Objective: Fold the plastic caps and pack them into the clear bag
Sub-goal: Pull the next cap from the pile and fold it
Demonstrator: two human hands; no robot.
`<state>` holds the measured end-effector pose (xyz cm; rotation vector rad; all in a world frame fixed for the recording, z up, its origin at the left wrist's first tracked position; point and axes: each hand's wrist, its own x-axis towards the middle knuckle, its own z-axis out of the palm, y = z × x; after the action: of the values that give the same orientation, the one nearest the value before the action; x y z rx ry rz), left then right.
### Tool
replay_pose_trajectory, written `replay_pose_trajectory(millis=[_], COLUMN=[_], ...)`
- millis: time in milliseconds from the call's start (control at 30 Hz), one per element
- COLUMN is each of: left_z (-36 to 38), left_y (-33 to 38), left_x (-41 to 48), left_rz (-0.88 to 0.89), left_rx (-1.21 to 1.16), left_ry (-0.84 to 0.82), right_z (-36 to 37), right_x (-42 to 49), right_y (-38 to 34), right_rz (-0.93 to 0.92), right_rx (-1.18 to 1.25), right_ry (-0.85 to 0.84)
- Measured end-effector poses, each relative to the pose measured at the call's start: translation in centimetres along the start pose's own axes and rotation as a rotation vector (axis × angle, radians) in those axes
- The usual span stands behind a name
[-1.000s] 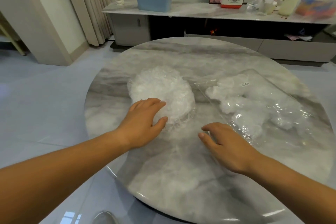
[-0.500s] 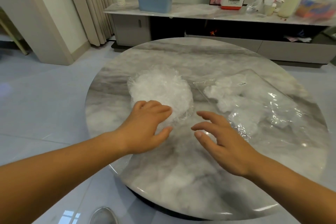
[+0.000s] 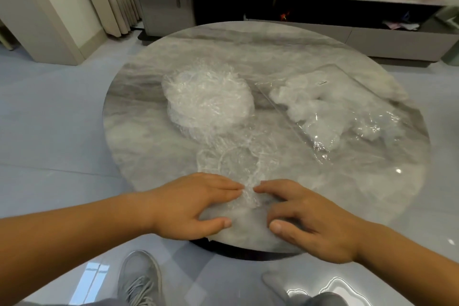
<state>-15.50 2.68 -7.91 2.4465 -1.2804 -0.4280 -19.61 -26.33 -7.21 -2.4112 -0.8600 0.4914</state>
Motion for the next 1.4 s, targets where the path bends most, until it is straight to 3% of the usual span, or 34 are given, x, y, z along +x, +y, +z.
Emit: replay_pose_trajectory(millis=[167, 267, 367, 600, 733, 933, 1000, 1067, 1133, 1400], left_z=[0.1, 0.0, -0.4, -1.4, -1.5, -1.1, -1.0, -1.0, -1.0, -1.1], left_y=[0.0, 0.2, 0.4, -1.0, -2.3, -3.0, -3.0, -2.9, -2.6, -1.9], left_x=[0.3, 0.5, 1.1, 2.7, 3.2, 4.0, 4.3, 4.6, 4.9, 5.3], left_rz=[-0.089, -0.218, -0.305, -0.561, -0.659, -0.751, -0.757, -0.776, -0.804, -0.851], left_rx=[-0.168, -0.402, -0.549, -0.665, -0.582, -0.308, -0.281, -0.270, -0.262, -0.275], left_ry=[0.059, 0.144, 0.261, 0.434, 0.457, 0.463, 0.469, 0.463, 0.440, 0.318], right_z=[0.7, 0.1, -0.6, -1.5, -1.9, -1.5, -1.5, -1.7, -2.3, -4.3], right_x=[0.6, 1.2, 1.6, 3.5, 4.9, 5.9, 6.1, 6.6, 7.4, 9.6], right_y=[0.5, 0.2, -0.3, -0.6, 0.1, 0.7, 0.8, 0.8, 0.7, 1.1], right_rz=[-0.061, -0.104, -0.094, 0.252, 0.348, 0.283, 0.299, 0.287, 0.313, 0.457], right_rx=[-0.145, -0.119, 0.025, 0.589, 0.465, 0.096, 0.051, 0.015, 0.044, 0.509], right_ry=[0.045, 0.102, 0.212, 0.280, 0.240, 0.158, 0.221, 0.401, 0.511, 0.450])
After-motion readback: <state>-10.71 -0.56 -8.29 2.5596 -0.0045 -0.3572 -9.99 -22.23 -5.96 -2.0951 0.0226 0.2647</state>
